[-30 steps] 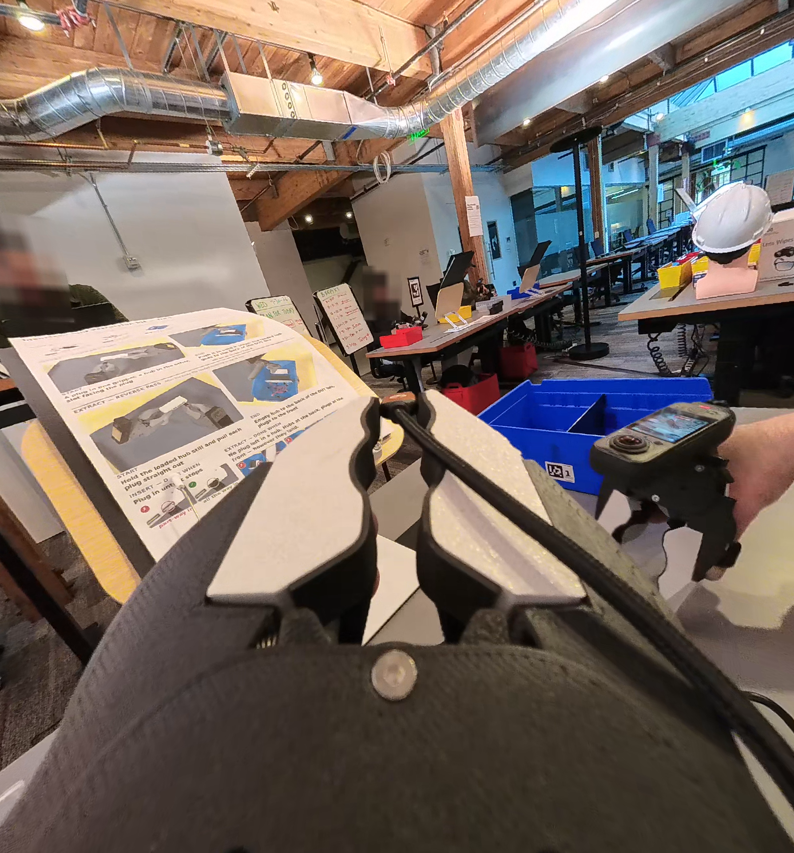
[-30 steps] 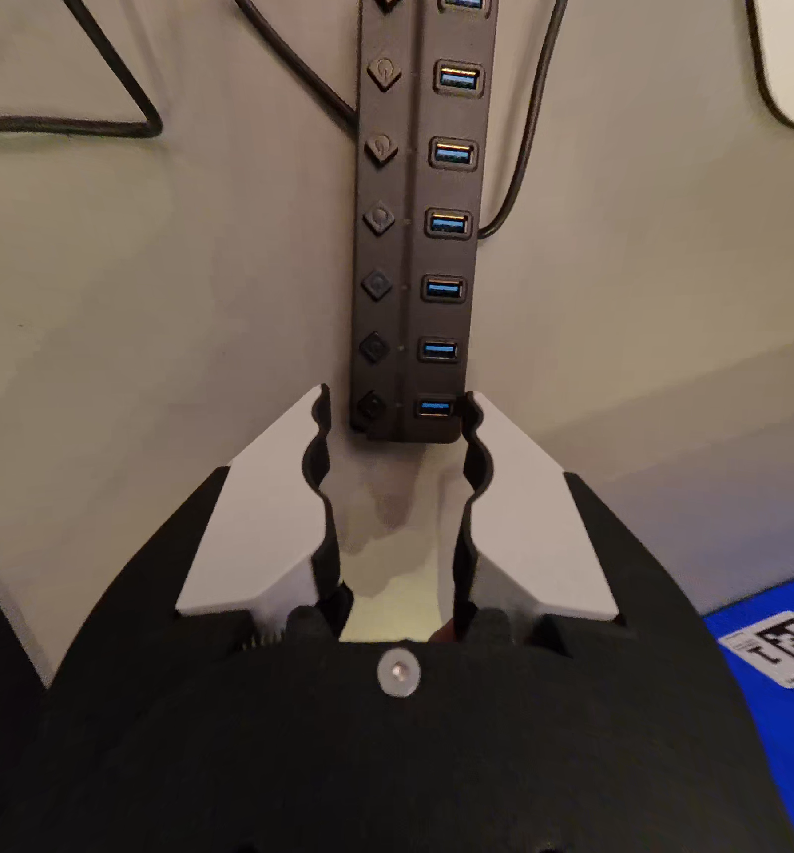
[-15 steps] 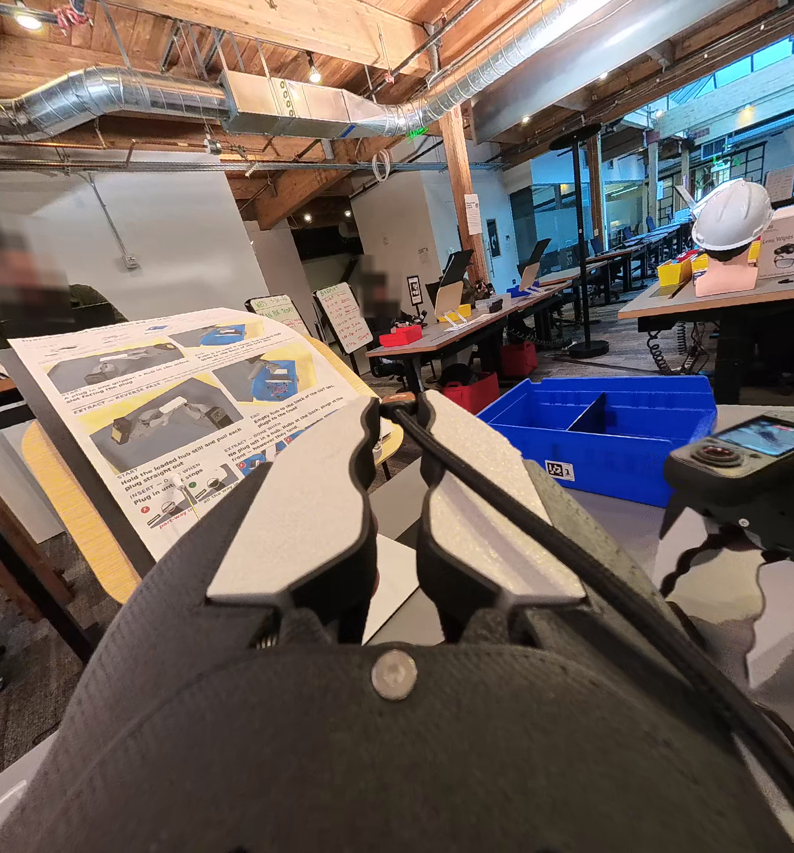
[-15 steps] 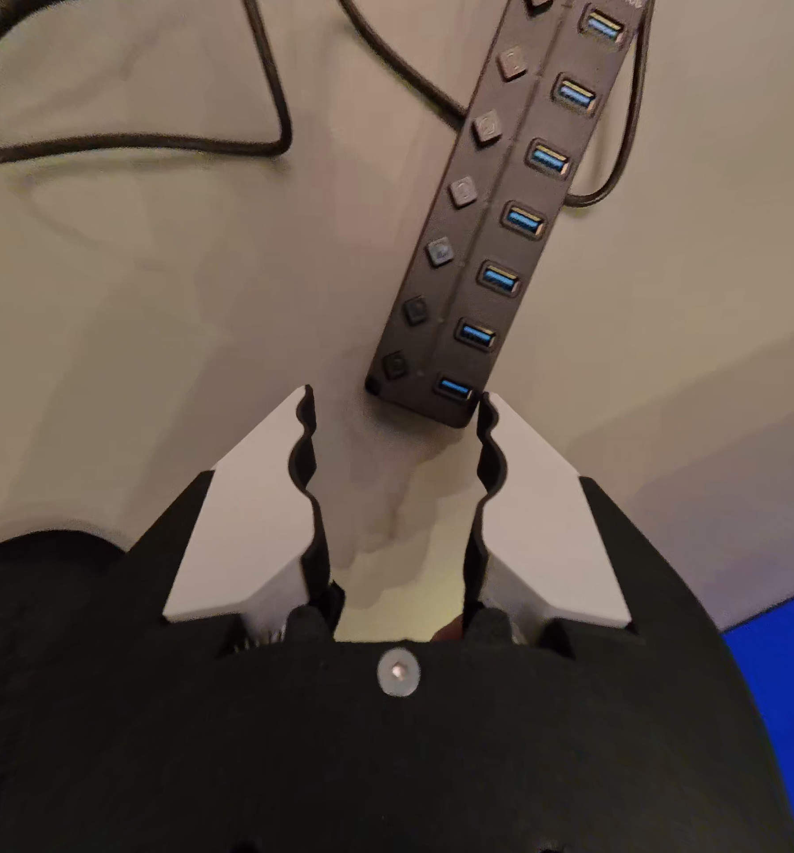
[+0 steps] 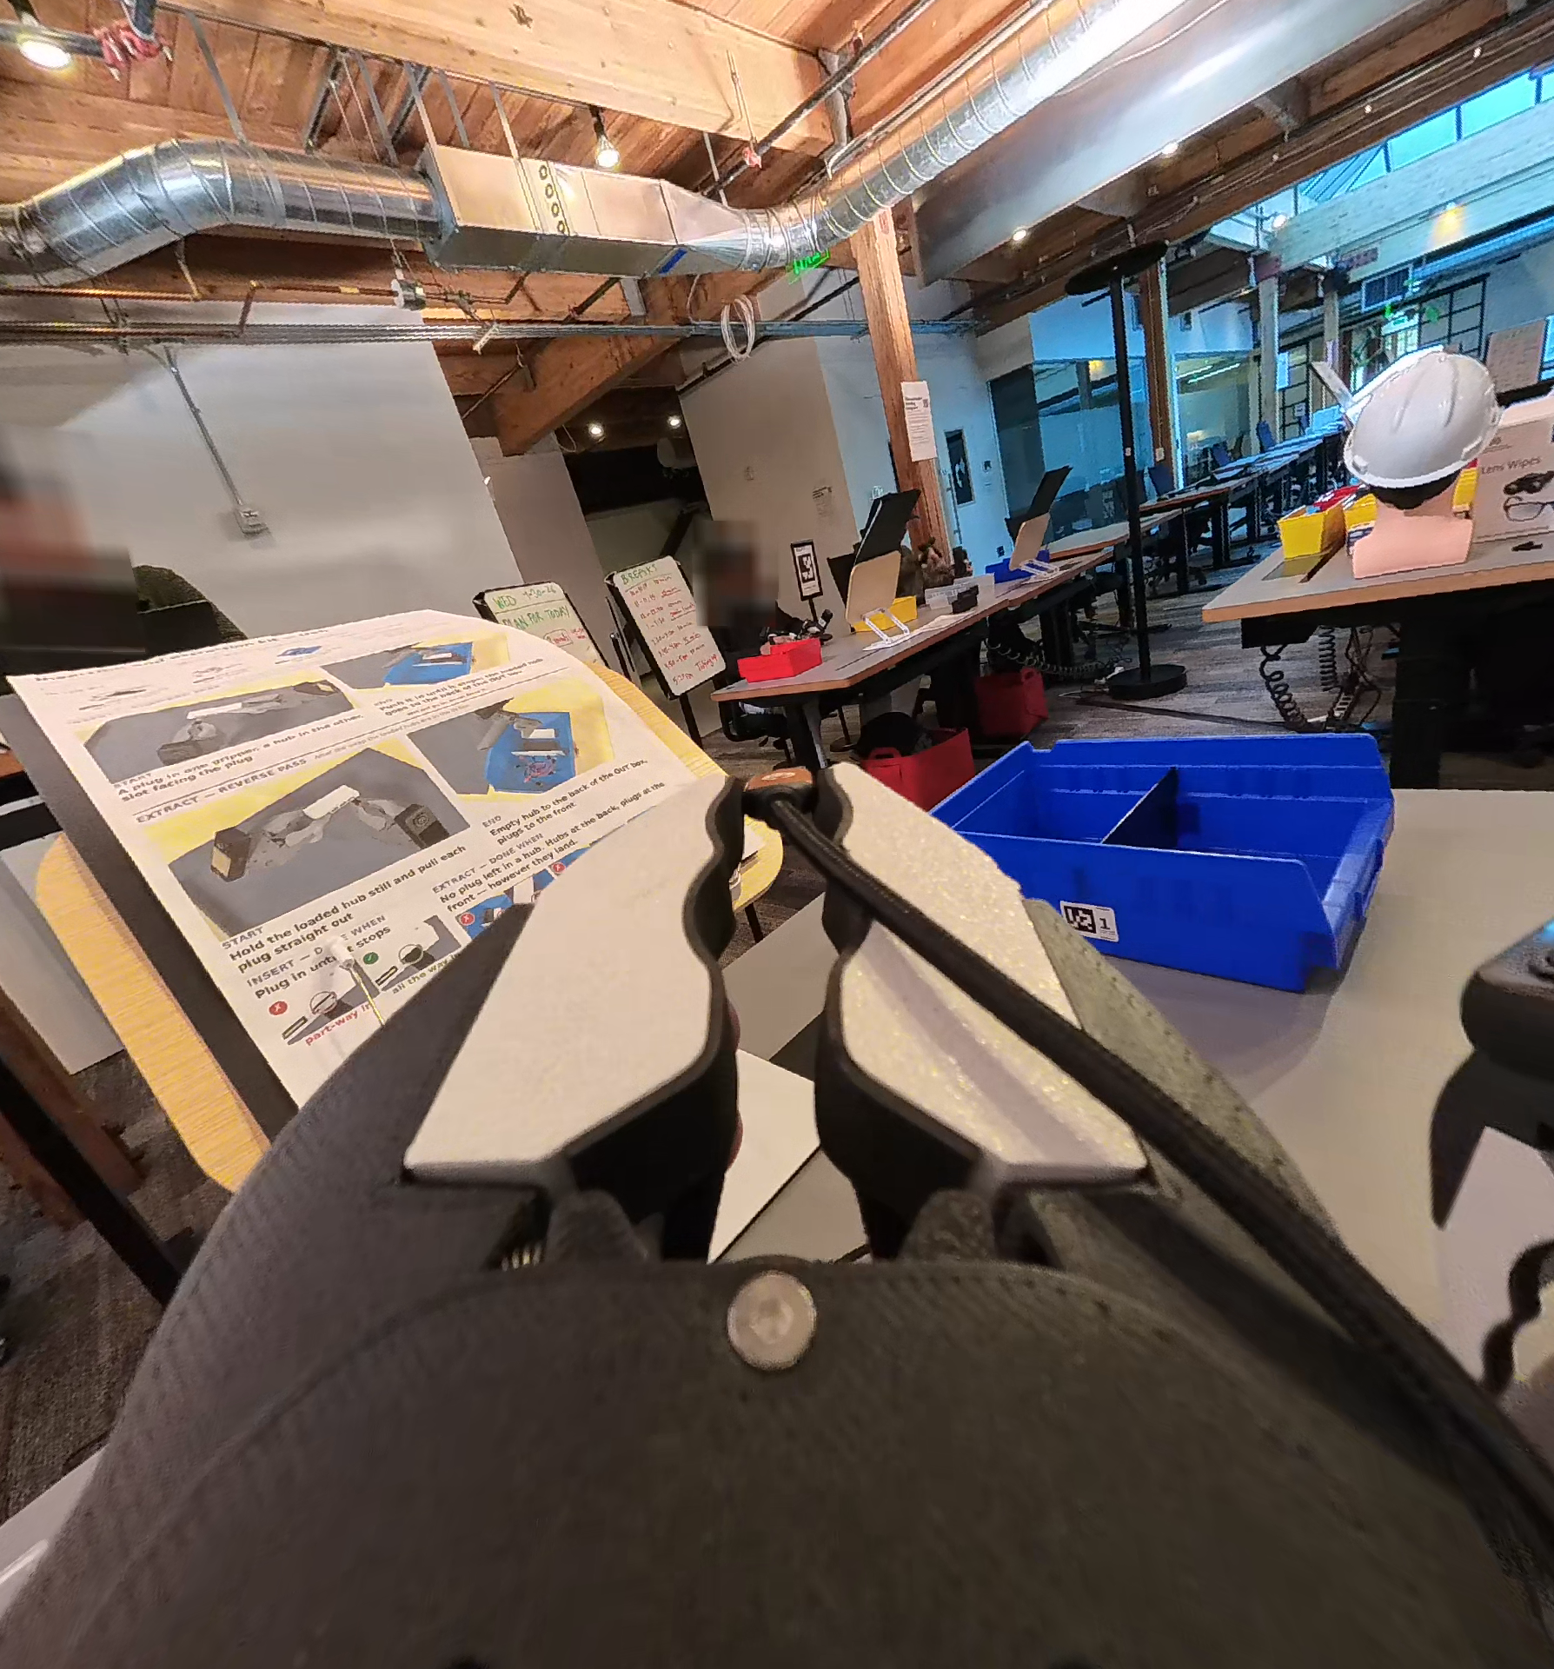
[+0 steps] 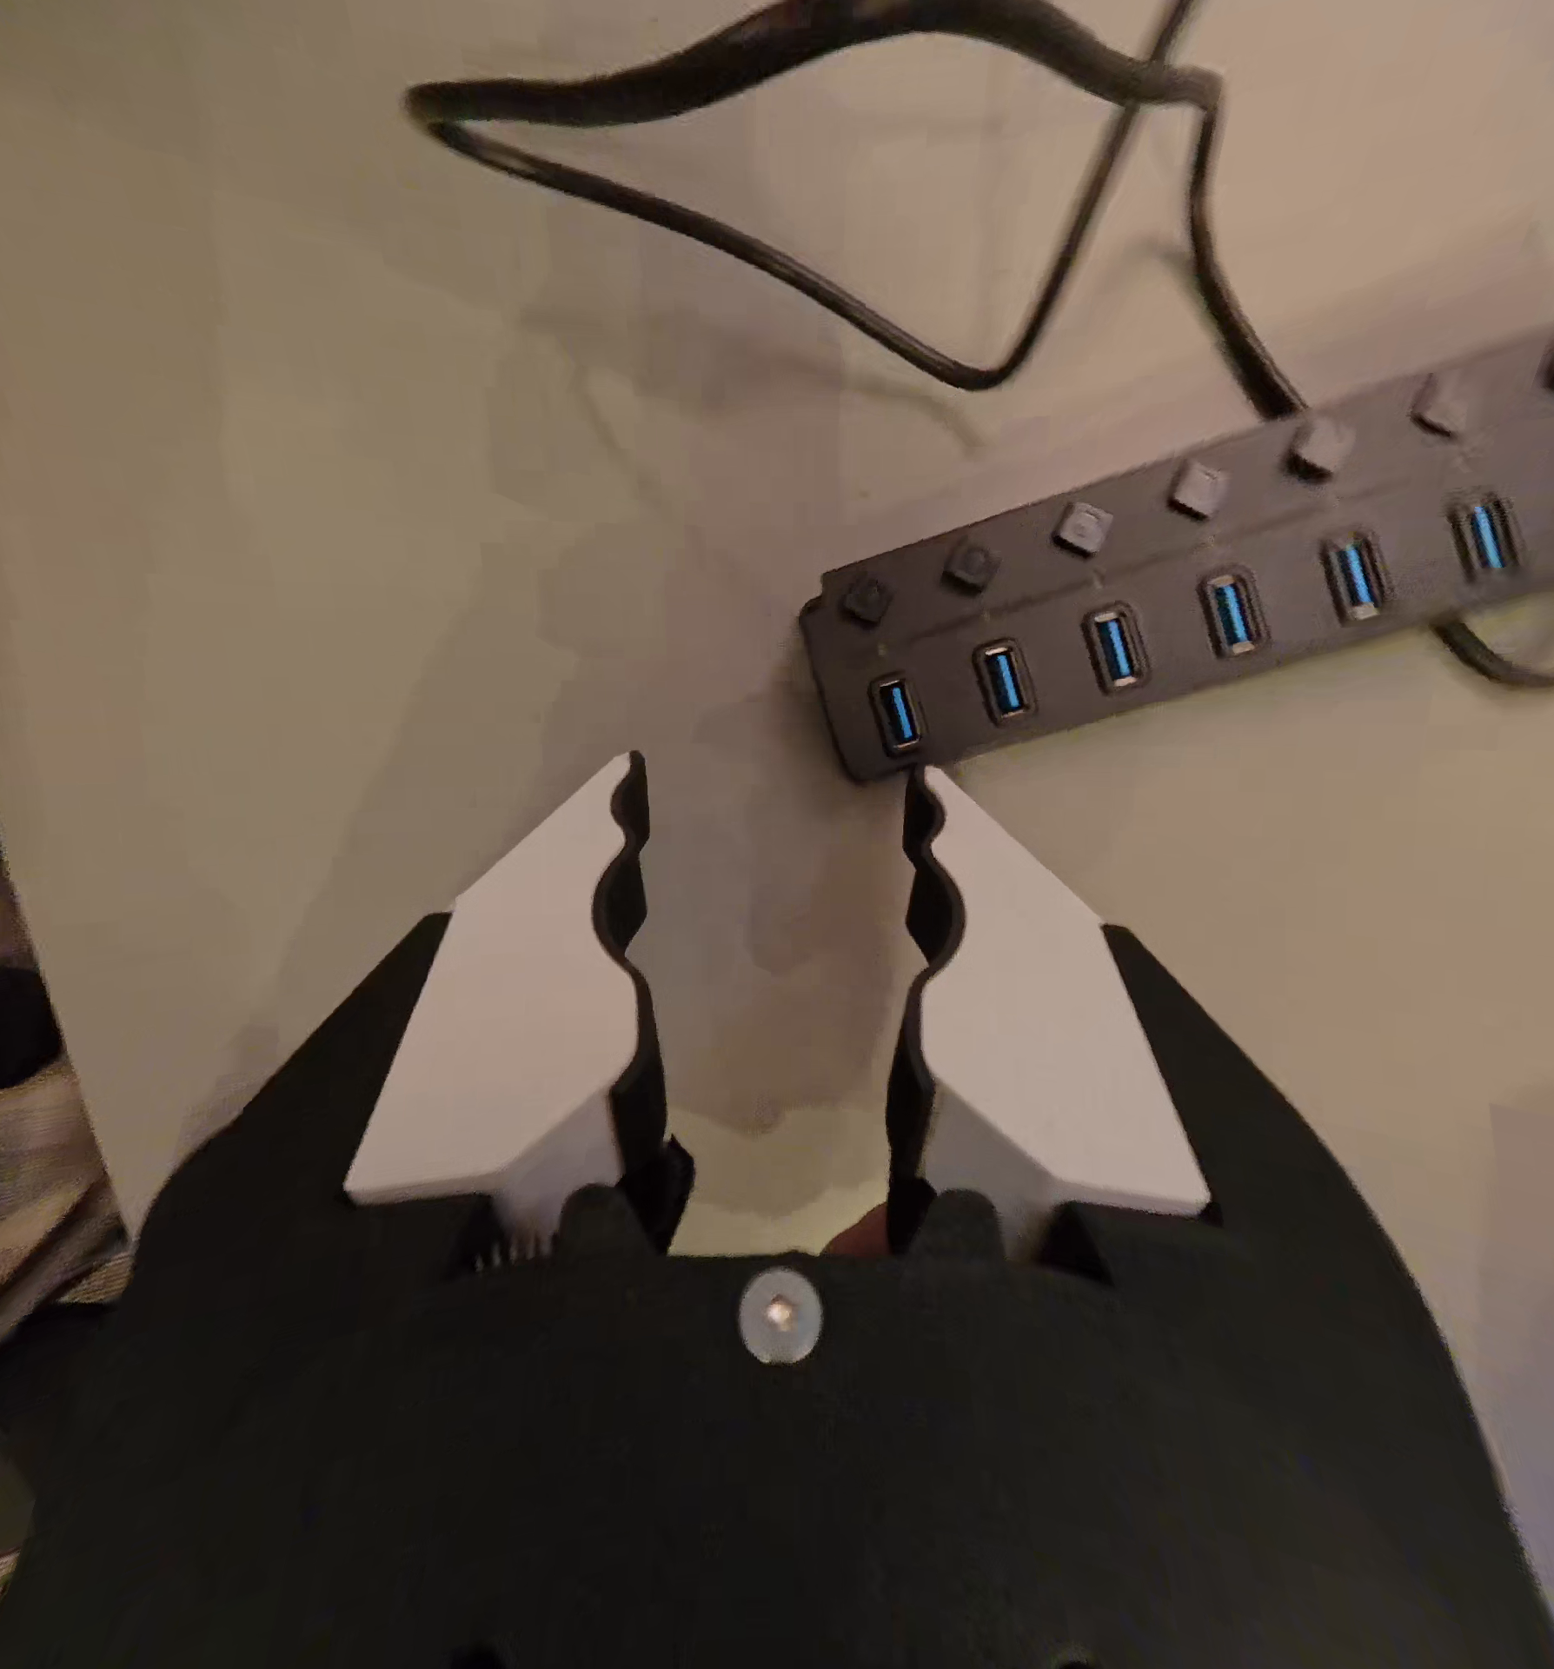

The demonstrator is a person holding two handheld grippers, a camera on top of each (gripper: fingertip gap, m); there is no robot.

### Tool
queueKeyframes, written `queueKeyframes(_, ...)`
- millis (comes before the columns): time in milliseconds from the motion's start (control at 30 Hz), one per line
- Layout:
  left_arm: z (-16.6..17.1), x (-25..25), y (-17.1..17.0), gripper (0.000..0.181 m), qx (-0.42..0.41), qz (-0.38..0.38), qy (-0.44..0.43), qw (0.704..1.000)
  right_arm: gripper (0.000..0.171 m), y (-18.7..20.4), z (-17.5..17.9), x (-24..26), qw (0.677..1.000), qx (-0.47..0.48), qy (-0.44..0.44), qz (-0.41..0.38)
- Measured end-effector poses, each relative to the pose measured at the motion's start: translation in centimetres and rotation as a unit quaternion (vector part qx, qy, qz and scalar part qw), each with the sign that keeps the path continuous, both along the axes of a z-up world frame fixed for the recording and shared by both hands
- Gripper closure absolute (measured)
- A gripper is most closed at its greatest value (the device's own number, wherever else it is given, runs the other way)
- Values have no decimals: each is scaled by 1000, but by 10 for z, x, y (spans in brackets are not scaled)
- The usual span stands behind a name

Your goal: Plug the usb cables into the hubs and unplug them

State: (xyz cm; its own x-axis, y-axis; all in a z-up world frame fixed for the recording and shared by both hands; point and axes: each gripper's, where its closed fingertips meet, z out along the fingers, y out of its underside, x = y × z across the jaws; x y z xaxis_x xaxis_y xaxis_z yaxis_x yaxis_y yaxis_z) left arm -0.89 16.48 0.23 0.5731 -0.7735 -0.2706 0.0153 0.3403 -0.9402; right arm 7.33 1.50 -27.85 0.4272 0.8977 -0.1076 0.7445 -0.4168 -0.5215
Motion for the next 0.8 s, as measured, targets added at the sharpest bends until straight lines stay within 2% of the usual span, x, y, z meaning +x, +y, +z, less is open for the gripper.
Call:
queueKeyframes(200, 1, 1, -2, 166, 2, -4, 2, 1000, 109, -11, 0, -64, 993, -13, 83, 78)
queueKeyframes(333, 1, 0, -3, 166, 4, -4, 3, 1000, 102, -11, 16, -78, 982, 11, 125, 141)
queueKeyframes(433, 4, -3, -2, 166, 5, -4, 0, 1000, 105, -2, 42, -66, 972, 58, 153, 170)
queueKeyframes(533, 4, -4, -1, 166, 5, -3, 0, 1000, 103, 24, 52, -34, 967, 133, 111, 189)
queueKeyframes(667, 3, -2, -2, 166, 6, -6, 2, 1000, 111, 65, 52, 8, 954, 199, 55, 216)
queueKeyframes(800, 1, 0, -3, 166, 10, -6, 8, 1000, 111, 85, 42, 19, 940, 193, 20, 279)
